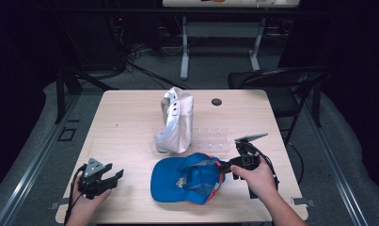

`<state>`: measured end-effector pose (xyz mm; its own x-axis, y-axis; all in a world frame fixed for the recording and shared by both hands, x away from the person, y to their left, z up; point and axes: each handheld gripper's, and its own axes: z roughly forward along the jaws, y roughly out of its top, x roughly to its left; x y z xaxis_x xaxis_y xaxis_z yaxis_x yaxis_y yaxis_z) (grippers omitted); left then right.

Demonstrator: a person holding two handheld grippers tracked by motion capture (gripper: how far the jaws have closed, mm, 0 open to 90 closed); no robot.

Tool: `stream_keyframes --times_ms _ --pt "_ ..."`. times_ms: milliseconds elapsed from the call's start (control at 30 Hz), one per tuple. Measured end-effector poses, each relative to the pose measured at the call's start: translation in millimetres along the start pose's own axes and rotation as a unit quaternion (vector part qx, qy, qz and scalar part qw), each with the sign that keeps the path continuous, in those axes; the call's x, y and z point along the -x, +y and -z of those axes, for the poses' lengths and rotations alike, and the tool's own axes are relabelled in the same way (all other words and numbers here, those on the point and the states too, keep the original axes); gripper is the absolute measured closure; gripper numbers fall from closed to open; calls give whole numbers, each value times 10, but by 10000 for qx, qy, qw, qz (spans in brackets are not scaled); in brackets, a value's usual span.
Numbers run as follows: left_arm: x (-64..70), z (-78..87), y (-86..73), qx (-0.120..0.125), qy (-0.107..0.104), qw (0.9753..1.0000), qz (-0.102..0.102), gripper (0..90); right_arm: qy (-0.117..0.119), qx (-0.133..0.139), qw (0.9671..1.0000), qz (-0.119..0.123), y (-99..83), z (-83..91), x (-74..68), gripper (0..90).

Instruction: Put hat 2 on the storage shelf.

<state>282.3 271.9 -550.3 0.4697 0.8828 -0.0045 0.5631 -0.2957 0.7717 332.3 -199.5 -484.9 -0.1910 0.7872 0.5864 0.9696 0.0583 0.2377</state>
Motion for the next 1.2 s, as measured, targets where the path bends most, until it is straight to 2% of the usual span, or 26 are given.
stream_keyframes --times_ms 33,100,167,200,233,300,367,400,467,500,667,700,767,800,1033,1200 --pt "4 -5 -1 -7 -5 10000 3 461 -89 8 9999 -101 12 15 -22 772" --pt "3 -18 -4 -24 -11 10000 -7 461 -284 -71 9996 -22 48 56 -40 772" --pt "0 -24 -7 -47 -9 10000 3 460 -446 -19 9990 -44 71 77 -80 772" --pt "-1 -23 -9 -58 -13 10000 10 461 -523 -108 9986 29 88 101 -90 772" --pt "-4 -21 -8 -49 -12 10000 -4 460 -594 -71 9982 -16 95 106 -117 772" --pt "-3 -16 -10 -34 -11 10000 20 461 -708 -197 9972 102 123 146 -141 772" --pt "-5 -13 -10 -25 1 10000 20 460 -807 -182 9966 45 140 161 -183 772" --pt "-2 -14 -11 -15 3 10000 45 460 -870 -255 9958 122 153 174 -191 772" --pt "-1 -16 -11 -18 8 10000 53 460 -921 -360 9950 162 171 192 -212 772" --pt "-2 -17 -11 -14 6 10000 43 460 -952 -245 9951 62 167 180 -232 772" --pt "-4 -19 -13 -21 8 10000 38 461 -1004 -302 9945 55 197 246 -285 772" --pt "-5 -18 -13 -30 11 10000 30 461 -1046 -398 9937 105 215 284 -298 772" --pt "-3 -19 -13 -21 6 10000 37 460 -1120 -331 9931 94 226 318 -338 772" --pt "-2 -15 -12 -48 2 10000 31 461 -1143 -458 9922 189 243 354 -345 772" --pt "14 -20 -12 -33 4 10000 -4 461 -1379 -367 9896 172 294 501 -496 772" --pt "6 -22 -13 -51 -1 10000 -5 460 -1534 -471 9867 249 337 601 -579 772"
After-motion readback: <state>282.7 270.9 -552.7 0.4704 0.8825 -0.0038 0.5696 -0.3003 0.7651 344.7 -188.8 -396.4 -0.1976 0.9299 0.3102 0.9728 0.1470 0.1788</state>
